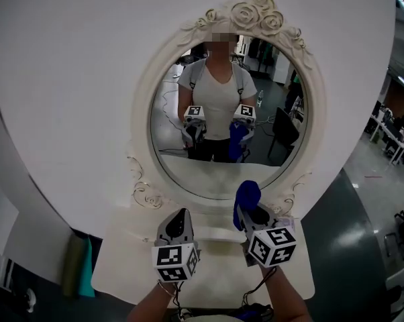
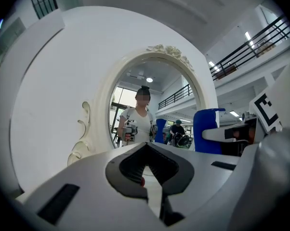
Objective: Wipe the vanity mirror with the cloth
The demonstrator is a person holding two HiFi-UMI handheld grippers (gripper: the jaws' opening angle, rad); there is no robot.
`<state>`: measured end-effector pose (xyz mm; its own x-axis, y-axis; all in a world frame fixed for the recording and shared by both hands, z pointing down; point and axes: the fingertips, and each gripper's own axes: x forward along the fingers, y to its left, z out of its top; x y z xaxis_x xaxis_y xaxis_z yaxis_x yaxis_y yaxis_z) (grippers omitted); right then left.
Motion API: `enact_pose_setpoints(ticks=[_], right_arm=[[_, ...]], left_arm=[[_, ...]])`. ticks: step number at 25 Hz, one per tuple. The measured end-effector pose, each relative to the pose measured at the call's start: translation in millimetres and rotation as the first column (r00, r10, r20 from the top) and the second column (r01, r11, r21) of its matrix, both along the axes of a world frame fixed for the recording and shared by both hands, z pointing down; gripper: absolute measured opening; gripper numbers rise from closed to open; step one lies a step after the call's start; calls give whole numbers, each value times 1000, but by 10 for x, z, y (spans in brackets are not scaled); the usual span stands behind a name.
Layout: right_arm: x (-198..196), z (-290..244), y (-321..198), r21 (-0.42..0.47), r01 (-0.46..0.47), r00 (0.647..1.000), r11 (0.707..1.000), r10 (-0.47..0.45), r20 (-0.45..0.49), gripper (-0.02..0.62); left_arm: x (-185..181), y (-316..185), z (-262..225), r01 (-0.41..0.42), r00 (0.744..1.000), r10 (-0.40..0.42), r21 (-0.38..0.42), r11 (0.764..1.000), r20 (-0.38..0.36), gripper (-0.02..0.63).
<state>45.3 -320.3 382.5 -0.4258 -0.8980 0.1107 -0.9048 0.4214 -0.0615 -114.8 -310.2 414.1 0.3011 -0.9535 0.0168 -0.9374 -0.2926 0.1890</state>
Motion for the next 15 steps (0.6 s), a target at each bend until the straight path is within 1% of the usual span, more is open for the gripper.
enact_pose_setpoints(ticks=[3, 6, 7, 9, 11, 15], right_arm=[[-221, -429, -188, 85, 69, 993, 994, -60, -104, 63], [-428, -883, -354, 160, 125, 970, 979, -87, -225, 63], [-486, -1048, -412, 188, 137, 958, 973, -81, -276, 63], [-610, -1380, -523, 235, 159, 921, 959, -57, -386, 63], [-766, -1667, -614, 254, 189, 879, 949, -48, -475, 63], [-1047, -2089, -764, 267, 217, 822, 939, -29, -568, 63]], left_arm=[[-70, -186, -287, 14, 1000, -13, 37, 999, -4, 6], [-143, -377, -608, 10, 1000, -11, 63, 998, 17, 5], [-178, -441, -738, 11, 999, -13, 79, 997, 33, 6], [-269, -560, -1035, 16, 997, -24, 118, 993, 67, 6], [-376, -657, -1346, 20, 995, -34, 155, 988, 93, 5], [-574, -776, -1849, 41, 984, -77, 215, 976, 160, 5]])
